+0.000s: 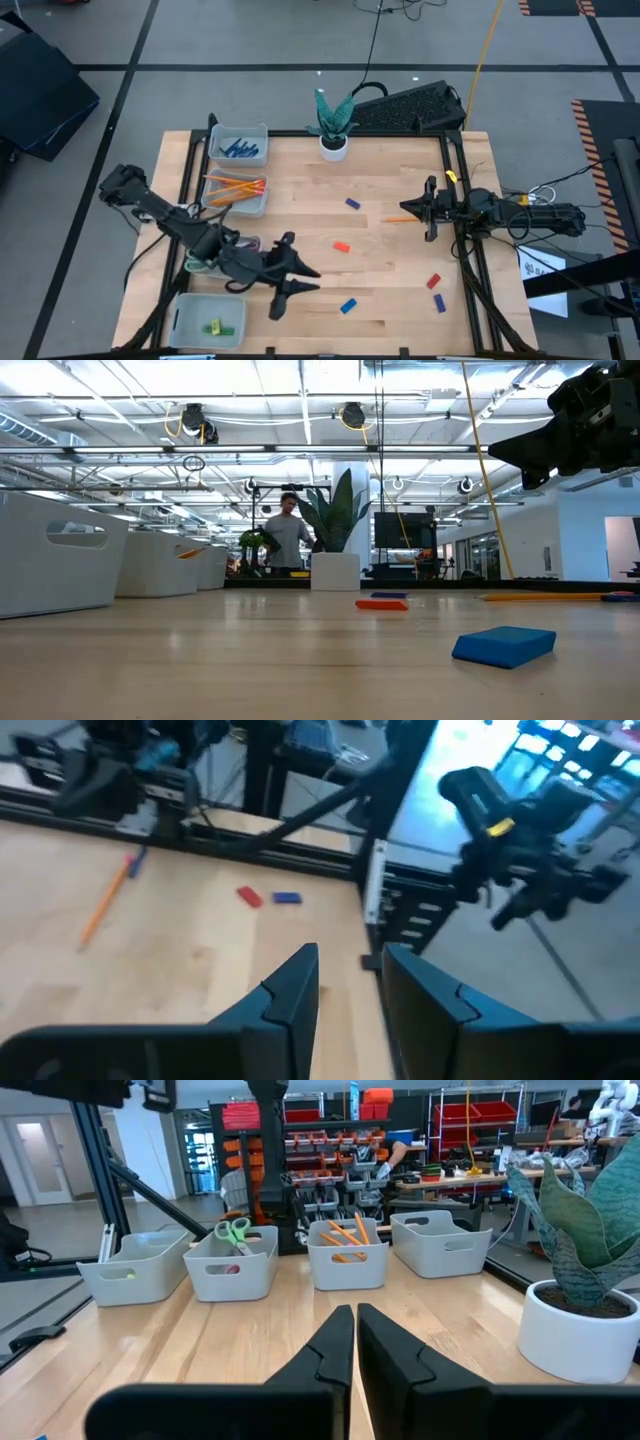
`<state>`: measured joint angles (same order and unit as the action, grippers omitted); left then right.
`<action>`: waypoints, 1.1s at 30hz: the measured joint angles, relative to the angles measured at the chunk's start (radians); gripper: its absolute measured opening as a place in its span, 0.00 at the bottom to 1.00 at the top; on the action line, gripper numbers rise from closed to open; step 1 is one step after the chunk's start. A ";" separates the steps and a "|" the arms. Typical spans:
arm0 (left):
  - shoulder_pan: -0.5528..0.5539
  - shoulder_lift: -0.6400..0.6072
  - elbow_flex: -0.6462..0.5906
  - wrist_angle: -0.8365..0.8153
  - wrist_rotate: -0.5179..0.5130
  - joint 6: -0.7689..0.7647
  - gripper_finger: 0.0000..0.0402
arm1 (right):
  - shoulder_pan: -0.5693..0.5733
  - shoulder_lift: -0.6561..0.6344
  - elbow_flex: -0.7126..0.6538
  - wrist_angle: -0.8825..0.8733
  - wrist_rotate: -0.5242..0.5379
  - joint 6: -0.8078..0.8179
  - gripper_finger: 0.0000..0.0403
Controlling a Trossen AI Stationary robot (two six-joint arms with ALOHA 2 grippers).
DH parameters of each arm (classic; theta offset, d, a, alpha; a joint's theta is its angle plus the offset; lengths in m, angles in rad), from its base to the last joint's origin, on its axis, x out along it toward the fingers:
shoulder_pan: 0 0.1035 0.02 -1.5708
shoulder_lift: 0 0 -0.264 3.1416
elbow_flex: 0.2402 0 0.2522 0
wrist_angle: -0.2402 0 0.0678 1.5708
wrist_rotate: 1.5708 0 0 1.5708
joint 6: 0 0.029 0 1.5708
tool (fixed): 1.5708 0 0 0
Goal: Sort crayons/erasers/pens/pencils in bins
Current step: Put the orange eraser into the bottom
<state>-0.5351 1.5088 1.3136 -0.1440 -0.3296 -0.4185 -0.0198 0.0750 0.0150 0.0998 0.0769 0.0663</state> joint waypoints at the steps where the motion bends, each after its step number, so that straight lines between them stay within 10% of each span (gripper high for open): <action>1: 0.012 0.007 0.000 0.003 -0.005 0.004 0.29 | 0.000 0.000 0.000 0.000 0.000 0.000 0.03; 10: 0.161 0.061 -0.001 -0.121 0.063 0.047 0.40 | 0.000 0.000 0.000 0.000 0.000 0.000 0.03; 19: 0.307 0.244 0.000 -0.111 0.283 0.438 0.62 | 0.000 0.000 0.000 0.000 0.000 0.000 0.03; 33: 0.429 0.531 0.000 -0.014 0.366 0.556 0.45 | 0.000 0.000 0.000 0.000 0.000 0.000 0.03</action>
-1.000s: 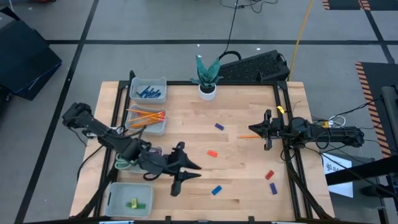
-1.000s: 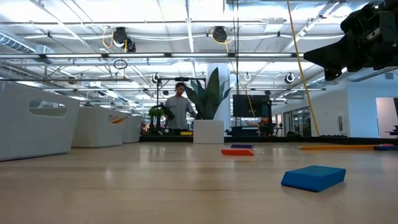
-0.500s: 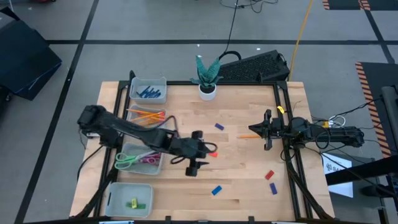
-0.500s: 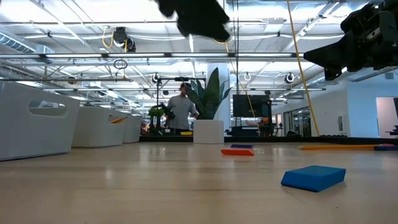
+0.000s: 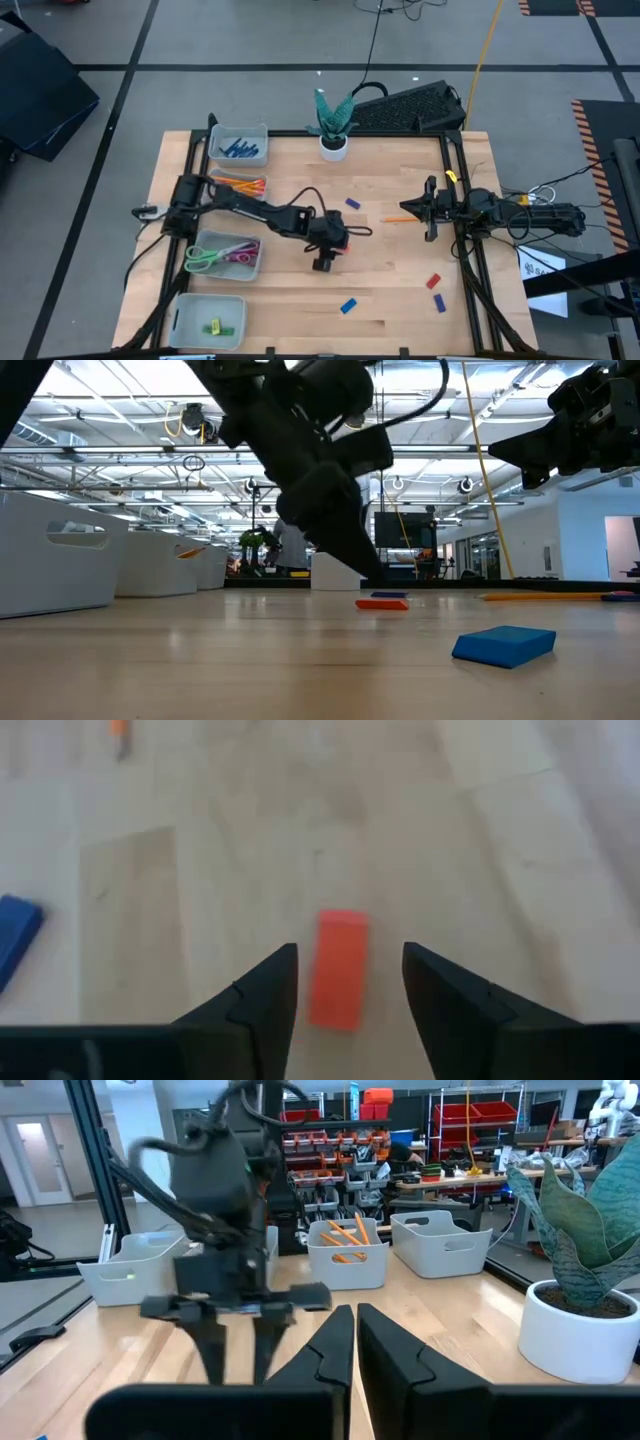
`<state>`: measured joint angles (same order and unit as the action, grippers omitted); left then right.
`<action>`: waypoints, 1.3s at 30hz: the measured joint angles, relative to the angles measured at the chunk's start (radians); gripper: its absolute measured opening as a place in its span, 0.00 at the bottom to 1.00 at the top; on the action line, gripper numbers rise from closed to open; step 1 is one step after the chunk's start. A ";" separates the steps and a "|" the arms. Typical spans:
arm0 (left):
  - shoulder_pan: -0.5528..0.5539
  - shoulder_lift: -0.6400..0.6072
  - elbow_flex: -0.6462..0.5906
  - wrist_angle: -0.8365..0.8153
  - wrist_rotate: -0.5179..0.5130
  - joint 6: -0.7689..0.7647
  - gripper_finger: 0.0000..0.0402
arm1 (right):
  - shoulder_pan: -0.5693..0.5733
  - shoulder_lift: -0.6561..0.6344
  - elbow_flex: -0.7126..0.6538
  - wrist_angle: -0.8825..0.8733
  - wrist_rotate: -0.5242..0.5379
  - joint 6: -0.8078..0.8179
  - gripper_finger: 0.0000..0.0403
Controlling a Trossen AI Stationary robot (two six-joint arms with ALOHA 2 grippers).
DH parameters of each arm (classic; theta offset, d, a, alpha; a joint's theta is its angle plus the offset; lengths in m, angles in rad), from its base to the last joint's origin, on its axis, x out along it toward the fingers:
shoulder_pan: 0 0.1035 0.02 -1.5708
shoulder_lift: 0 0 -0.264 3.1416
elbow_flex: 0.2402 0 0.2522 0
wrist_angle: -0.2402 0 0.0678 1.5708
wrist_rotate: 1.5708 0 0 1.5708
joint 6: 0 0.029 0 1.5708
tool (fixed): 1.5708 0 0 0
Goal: Sort crayons/erasers/pens/pencils in bins
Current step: Put the orange eraser into the bottom
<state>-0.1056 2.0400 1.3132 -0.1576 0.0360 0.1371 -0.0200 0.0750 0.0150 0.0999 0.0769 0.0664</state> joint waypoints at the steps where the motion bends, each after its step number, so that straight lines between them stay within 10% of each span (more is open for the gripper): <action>1: 0.005 0.007 0.000 0.002 -0.001 0.000 0.44 | 0.000 0.000 0.000 0.000 0.000 0.000 0.03; 16: 0.028 0.087 0.005 0.029 -0.001 -0.015 0.47 | 0.000 0.000 0.000 0.000 0.000 0.000 0.03; 29: 0.015 0.124 0.006 -0.007 0.037 -0.005 0.17 | 0.000 0.000 0.000 0.000 0.000 0.000 0.03; 39: -0.020 -0.014 -0.010 -0.122 0.038 -0.118 0.16 | 0.000 0.000 0.000 0.000 0.000 0.000 0.03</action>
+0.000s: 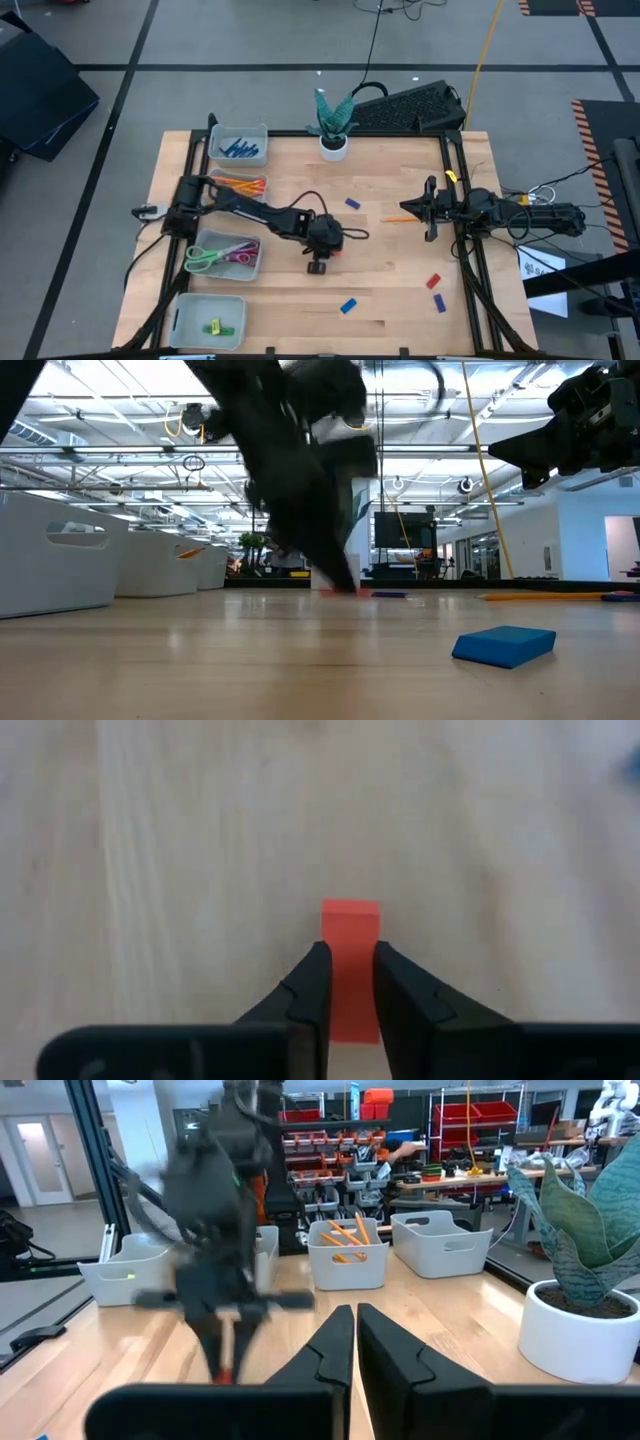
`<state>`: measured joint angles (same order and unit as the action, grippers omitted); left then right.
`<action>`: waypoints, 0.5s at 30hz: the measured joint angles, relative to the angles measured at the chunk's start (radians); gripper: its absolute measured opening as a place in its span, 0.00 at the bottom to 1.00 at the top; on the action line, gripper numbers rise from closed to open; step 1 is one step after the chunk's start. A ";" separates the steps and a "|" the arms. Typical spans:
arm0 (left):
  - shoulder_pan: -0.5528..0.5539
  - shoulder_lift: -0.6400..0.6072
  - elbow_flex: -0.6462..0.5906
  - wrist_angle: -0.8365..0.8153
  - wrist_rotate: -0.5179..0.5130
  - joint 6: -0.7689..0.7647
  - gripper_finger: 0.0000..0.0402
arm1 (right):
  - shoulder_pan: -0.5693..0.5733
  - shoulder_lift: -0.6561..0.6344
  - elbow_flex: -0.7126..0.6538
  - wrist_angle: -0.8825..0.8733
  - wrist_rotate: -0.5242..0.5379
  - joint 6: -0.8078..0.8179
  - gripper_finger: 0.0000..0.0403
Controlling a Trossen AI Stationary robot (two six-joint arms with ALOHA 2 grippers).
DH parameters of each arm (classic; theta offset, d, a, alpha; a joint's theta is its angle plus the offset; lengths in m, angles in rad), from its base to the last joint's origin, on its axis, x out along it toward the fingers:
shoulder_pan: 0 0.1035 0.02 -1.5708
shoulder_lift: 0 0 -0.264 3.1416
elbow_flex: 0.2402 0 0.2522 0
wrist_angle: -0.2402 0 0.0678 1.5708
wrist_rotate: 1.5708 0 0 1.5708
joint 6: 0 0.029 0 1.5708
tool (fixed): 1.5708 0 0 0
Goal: Sort crayons/erasers/pens/pencils in bins
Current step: Put the orange eraser into the bottom
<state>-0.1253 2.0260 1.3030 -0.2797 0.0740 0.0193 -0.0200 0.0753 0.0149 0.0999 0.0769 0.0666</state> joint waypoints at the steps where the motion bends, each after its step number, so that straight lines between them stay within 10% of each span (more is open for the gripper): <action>1: -0.007 -0.027 0.000 -0.003 0.001 -0.017 0.16 | 0.000 0.000 0.000 0.000 0.000 0.000 0.03; 15: -0.251 -0.463 0.009 -0.465 -0.020 -0.355 0.16 | 0.000 0.000 0.000 -0.002 0.000 0.000 0.03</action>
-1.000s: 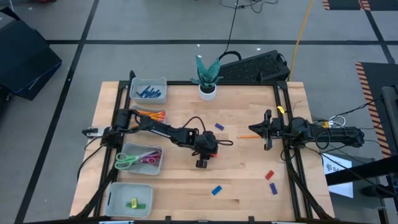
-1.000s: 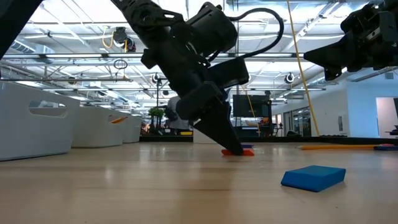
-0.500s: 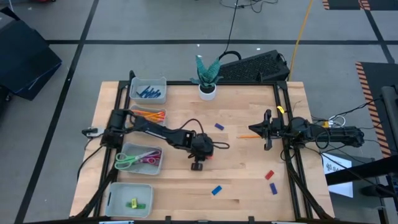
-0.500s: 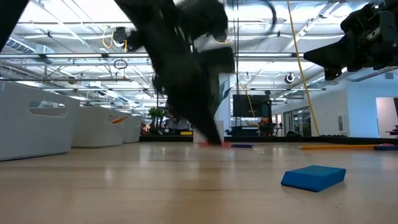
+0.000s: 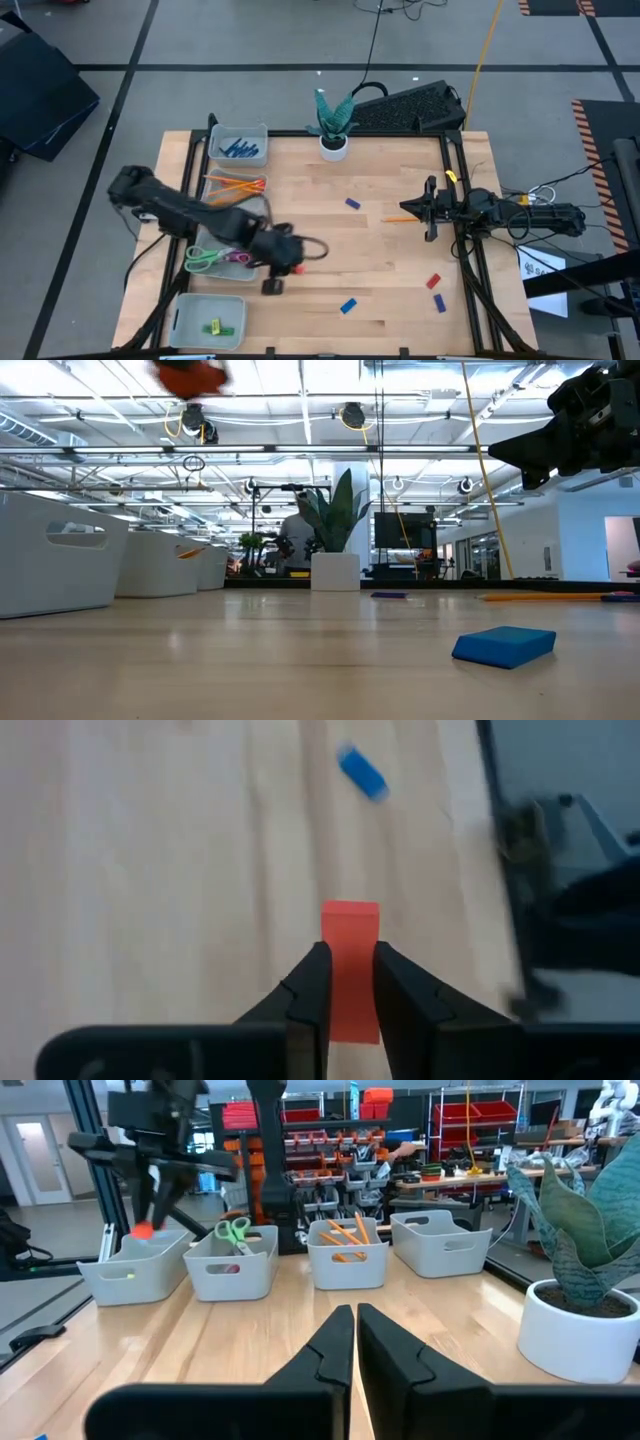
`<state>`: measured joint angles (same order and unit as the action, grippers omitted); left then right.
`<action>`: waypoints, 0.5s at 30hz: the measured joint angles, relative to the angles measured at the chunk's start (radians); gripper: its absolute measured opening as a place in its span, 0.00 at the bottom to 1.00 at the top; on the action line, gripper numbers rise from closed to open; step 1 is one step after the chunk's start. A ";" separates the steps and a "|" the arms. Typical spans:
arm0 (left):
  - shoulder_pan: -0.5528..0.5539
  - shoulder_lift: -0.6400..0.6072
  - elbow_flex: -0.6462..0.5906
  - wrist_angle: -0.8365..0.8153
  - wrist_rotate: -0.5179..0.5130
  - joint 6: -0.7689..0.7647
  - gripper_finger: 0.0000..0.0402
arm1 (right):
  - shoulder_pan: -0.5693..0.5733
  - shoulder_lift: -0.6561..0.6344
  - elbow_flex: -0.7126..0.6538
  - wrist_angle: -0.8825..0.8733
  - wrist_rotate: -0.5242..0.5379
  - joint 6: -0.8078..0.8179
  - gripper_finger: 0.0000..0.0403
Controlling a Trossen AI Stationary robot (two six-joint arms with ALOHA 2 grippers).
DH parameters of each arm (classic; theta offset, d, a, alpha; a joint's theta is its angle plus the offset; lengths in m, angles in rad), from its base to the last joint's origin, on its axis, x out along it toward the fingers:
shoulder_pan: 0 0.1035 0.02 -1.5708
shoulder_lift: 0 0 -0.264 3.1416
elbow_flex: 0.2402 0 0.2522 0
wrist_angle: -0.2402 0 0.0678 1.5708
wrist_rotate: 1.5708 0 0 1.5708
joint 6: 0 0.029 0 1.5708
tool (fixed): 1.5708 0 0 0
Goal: Sort crayons/erasers/pens/pencils in bins
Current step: Put the orange eraser into the bottom
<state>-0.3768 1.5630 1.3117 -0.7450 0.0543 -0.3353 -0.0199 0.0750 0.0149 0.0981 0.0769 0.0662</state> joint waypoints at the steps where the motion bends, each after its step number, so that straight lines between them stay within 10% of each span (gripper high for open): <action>1: -0.031 -0.018 0.000 -0.042 0.000 -0.050 0.16 | 0.000 0.000 0.000 0.000 0.000 0.000 0.03; 15: -0.615 -0.030 -0.004 -0.304 -0.128 -0.589 0.16 | 0.000 0.000 0.000 0.002 0.000 0.000 0.03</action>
<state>-0.9913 1.5333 1.3081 -1.0488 -0.0740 -0.9241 -0.0200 0.0750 0.0151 0.0998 0.0769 0.0662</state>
